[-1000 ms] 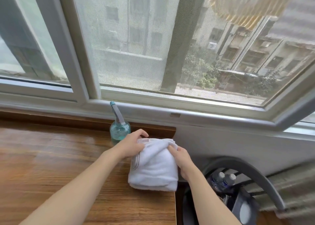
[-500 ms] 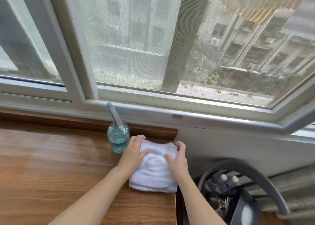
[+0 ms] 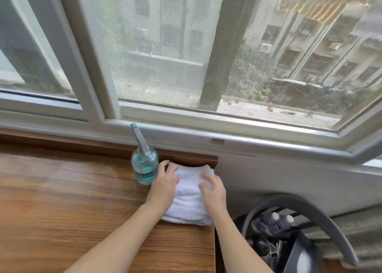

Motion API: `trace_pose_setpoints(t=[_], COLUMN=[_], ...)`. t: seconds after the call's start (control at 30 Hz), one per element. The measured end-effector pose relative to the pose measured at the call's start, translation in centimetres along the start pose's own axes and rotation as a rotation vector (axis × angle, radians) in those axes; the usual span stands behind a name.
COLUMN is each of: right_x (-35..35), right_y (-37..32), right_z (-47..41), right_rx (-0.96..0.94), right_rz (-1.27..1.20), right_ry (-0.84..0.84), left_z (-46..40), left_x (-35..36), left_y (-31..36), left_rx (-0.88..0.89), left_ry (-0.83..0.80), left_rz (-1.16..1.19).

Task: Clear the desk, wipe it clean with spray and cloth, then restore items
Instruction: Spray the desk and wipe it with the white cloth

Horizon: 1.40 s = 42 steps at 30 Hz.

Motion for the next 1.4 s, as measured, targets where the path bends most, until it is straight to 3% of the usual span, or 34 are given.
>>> trace_pose_setpoints(t=[0.07,0.23,0.37,0.47,0.57,0.83,0.93,1.4], right_x=[0.4,0.3,-0.4,-0.6,-0.5,-0.7,-0.8,-0.1], right_y=[0.1,0.4,1.0,2.0,1.7,1.2,1.7,0.6], right_z=[0.0,-0.2,0.8,1.1,0.5,1.4,1.5,-0.7], right_rx=[-0.028,-0.057,-0.112,-0.104,-0.085,-0.196,-0.149,-0.099], right_rz=[0.111,0.524,0.745,0.893,0.928,0.931,0.899,0.969], right_ry=[-0.035,-0.085,-0.194,-0.319,-0.357,-0.328,-0.367,-0.397], left_z=[0.0,1.2,1.2,0.9,0.3,0.2,0.7,-1.2], left_x=[0.2,1.5,2.4,2.5,2.0,0.8,1.3,1.9], left_y=[0.0,0.3,-2.0,-2.1,-1.5,-1.4,-2.1,-1.6], left_rx=[0.054,0.383,0.280,0.288,0.271,0.303,0.287,0.307], left_ry=[0.001,-0.137,-0.336,-0.367,-0.435,-0.337,-0.410,-0.429], left_rz=[-0.072,-0.395,-0.520,-0.504,-0.468,-0.398,-0.379,-0.481])
Point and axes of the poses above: each hand's wrist, its own z-axis away from the middle knuckle, its own x-axis out of the palm, y = z × x, the point moved 4 cm from there along -z, towards the middle knuckle, and after that the axes turned 9 degrees about -z, right-handed, at the moved point
